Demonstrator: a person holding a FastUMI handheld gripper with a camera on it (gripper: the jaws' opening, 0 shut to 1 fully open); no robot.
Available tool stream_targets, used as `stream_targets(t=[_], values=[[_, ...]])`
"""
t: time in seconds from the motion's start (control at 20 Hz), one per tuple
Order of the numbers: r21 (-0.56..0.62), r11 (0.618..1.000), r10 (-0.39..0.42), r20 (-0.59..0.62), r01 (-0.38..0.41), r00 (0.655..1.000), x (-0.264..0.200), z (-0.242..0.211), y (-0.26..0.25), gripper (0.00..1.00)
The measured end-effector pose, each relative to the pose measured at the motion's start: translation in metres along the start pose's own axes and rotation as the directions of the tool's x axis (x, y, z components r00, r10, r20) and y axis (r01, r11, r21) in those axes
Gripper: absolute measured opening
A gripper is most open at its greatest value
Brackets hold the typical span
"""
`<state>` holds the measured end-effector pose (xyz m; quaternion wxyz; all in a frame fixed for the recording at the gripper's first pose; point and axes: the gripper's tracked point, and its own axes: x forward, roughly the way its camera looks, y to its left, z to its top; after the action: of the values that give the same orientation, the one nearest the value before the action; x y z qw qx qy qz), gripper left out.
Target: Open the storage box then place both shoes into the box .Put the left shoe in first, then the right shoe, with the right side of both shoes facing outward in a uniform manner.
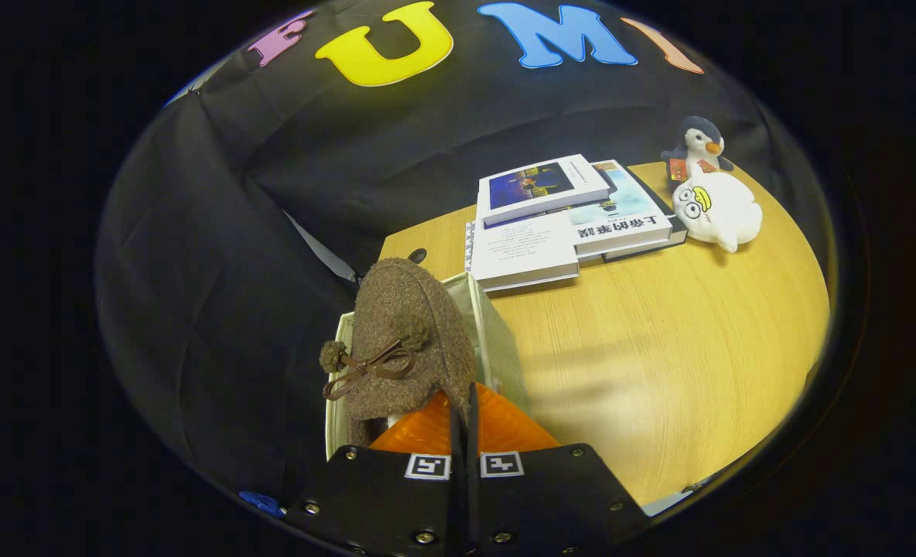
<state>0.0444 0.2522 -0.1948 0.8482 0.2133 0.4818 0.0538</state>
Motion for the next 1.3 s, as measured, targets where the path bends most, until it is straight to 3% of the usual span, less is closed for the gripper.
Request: stream_targets(t=[0.25, 0.3, 0.45, 0.55, 0.8, 1.3], values=[[-0.049, 0.998, -0.041, -0.021, 0.04, 0.999, 0.017, -0.015, 0.001, 0.02], [-0.058, 0.998, -0.036, -0.01, 0.035, 0.999, 0.019, -0.014, 0.003, 0.12], [-0.096, 0.995, 0.012, 0.058, -0.006, 0.998, 0.008, -0.006, 0.019, 0.64], [-0.158, 0.987, -0.007, 0.103, 0.024, 0.995, -0.005, 0.003, 0.014, 0.99], [-0.244, 0.97, 0.046, 0.243, 0.015, 0.969, -0.05, 0.035, 0.012, 0.99], [-0.358, 0.926, 0.056, 0.44, 0.118, 0.896, -0.144, 0.082, -0.051, 0.99]])
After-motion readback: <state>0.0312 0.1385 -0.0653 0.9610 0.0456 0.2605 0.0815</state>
